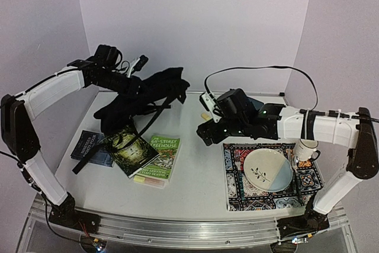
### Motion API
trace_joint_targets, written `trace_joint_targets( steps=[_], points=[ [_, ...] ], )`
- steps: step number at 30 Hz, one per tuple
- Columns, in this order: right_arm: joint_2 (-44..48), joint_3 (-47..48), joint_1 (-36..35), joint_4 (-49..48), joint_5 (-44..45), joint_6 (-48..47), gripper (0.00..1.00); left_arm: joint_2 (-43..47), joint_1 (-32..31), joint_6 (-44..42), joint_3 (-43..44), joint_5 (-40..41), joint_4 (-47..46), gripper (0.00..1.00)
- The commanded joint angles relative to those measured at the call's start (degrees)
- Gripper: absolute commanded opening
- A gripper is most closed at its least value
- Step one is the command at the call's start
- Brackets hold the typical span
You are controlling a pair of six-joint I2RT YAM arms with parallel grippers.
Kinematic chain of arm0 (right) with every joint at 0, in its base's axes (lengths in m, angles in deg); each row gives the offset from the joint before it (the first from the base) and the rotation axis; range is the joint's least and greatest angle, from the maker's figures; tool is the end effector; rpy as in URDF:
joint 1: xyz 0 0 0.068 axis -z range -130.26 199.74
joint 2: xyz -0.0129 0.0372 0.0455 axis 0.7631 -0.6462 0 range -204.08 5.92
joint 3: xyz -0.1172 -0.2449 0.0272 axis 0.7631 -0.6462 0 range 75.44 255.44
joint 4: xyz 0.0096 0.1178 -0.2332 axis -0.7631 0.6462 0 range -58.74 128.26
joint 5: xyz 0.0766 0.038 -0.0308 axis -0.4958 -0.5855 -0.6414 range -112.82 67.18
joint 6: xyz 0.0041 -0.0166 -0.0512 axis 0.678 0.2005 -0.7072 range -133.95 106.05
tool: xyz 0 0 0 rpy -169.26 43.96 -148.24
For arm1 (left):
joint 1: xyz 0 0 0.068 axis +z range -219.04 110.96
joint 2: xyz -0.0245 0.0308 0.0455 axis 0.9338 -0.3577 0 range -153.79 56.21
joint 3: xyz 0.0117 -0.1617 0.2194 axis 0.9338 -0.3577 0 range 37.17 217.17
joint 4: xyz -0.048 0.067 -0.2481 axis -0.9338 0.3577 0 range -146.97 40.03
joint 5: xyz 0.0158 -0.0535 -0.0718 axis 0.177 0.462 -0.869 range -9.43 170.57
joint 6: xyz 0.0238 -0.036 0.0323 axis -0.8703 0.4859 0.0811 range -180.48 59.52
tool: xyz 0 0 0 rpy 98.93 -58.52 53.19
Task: Pack the student bag
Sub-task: Turn over the student bag with the book, then adjust the student bag with the book.
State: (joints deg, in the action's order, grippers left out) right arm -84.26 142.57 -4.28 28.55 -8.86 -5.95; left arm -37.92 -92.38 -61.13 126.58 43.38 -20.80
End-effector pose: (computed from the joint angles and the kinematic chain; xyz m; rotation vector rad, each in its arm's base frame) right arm 0.2253 0.2956 0.2990 -0.6060 1.8494 0.4916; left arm 0.3271 -0.1645 0.3494 0.8078 2.1345 -0.9468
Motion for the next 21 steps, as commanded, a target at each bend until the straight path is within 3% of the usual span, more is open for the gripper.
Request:
trace_joint_targets(
  steps=[1, 3, 7, 10, 15, 21],
  points=[
    [4.3, -0.2, 0.3, 0.7, 0.5, 1.6, 0.85, 9.9, -3.6, -0.2, -6.7, 3.7, 0.0, 0.19],
    [4.6, 0.3, 0.3, 1.2, -0.5, 1.9, 0.85, 12.9, -4.1, 1.9, -10.5, 4.4, 0.0, 0.29],
    [3.9, 2.0, 0.3, 2.4, -2.3, 2.1, 0.86, 17.4, -4.1, 5.5, -15.7, 8.3, 0.0, 0.61],
    [2.1, 3.6, 0.6, 2.7, -3.6, 2.2, 0.87, 19.1, -4.1, 8.5, -17.4, 10.1, -0.4, 0.74],
    [-2.8, 7.3, 2.6, 5.5, -4.5, 4.5, 0.87, 18.5, -4.0, 15.1, -19.5, 21.2, -0.8, 0.84],
    [-11.2, 12.6, 7.0, 5.8, -6.9, 10.9, 0.88, 12.2, -4.0, 20.4, -19.1, 27.6, -1.2, 0.86]
  ],
)
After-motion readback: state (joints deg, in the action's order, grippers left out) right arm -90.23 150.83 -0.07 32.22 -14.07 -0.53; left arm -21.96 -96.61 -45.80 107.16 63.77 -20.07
